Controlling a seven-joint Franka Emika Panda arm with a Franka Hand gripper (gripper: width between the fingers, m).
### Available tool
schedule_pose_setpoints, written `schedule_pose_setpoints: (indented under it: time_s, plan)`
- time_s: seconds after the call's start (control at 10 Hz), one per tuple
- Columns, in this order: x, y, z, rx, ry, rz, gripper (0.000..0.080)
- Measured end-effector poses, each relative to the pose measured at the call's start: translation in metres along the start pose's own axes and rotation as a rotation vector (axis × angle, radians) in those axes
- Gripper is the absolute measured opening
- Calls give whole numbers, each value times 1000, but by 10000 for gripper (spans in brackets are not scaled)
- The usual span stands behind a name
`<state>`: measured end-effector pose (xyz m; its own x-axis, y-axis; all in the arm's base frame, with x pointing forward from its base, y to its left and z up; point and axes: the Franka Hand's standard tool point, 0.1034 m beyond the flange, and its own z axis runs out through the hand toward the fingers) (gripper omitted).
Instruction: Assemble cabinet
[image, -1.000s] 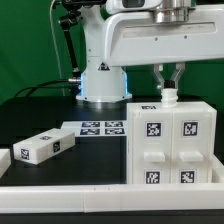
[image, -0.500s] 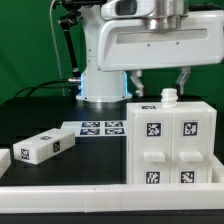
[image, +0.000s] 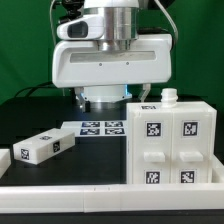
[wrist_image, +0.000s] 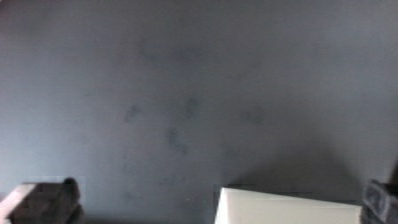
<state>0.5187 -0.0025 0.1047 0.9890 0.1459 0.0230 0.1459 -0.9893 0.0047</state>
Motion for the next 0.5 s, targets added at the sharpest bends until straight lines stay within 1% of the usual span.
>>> schedule_pose_setpoints:
  time_s: [0.3, 0.4, 0.5]
  plan:
    - [0, 0, 1, 0, -1, -3, 796]
    - [-2, 2, 1, -1, 0, 2, 796]
    - [-15, 17, 6, -8, 12, 59, 796]
